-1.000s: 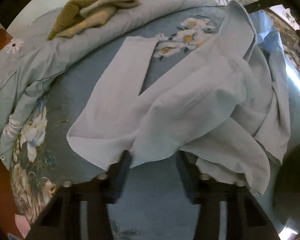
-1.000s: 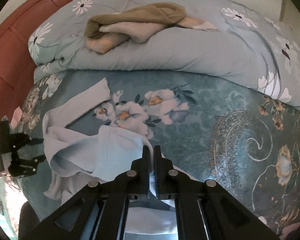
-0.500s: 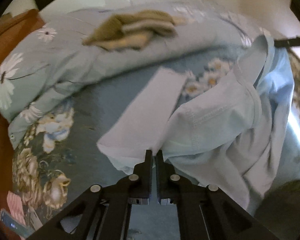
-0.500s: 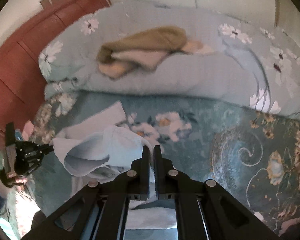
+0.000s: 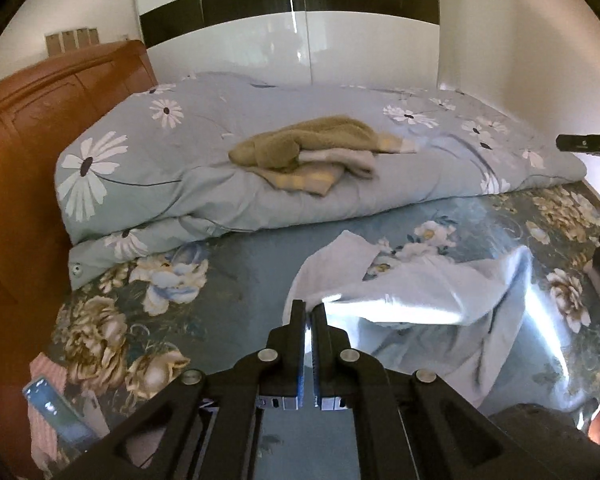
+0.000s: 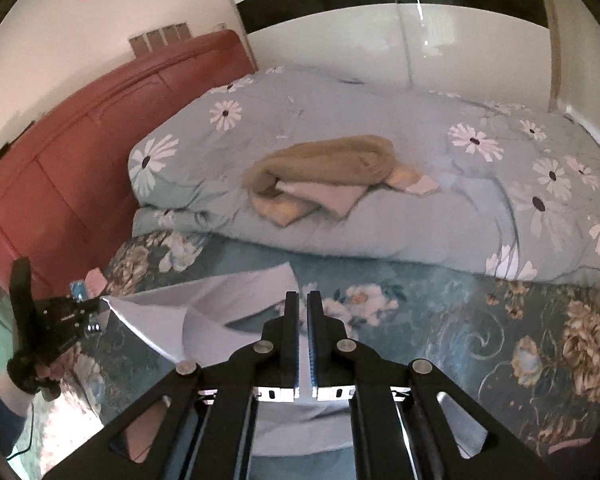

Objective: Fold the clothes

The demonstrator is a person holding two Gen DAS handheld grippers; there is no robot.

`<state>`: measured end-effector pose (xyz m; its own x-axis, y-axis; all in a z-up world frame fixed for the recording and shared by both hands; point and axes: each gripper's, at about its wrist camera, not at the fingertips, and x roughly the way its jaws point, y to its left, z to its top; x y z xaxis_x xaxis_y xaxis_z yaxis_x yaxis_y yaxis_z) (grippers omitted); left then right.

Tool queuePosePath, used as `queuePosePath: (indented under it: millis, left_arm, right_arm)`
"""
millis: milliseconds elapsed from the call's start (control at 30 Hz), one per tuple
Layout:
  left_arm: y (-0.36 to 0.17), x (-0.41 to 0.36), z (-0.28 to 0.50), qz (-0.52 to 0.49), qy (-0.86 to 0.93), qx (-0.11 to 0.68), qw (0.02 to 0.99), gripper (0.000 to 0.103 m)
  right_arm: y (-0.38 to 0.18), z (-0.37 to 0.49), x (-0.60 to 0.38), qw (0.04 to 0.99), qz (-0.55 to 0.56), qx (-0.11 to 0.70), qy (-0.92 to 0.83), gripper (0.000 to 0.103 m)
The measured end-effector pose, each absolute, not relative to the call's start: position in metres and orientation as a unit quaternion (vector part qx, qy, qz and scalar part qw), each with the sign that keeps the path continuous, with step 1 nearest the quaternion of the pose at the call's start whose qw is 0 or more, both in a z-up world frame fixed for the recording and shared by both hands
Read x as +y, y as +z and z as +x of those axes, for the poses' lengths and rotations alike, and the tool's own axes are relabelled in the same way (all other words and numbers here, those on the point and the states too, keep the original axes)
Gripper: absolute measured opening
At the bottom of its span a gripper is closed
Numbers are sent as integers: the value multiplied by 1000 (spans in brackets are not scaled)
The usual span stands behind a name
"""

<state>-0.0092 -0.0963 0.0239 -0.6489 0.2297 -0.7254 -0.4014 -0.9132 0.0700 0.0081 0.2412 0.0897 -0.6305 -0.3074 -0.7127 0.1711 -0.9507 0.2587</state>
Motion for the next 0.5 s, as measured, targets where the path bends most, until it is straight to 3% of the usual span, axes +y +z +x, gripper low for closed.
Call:
queuePosePath:
  millis: [500]
  left_arm:
    - [-53, -113, 46, -467, 869, 88, 140, 3]
  right_arm:
    - [-35, -11, 214, 160, 538, -64, -825, 3]
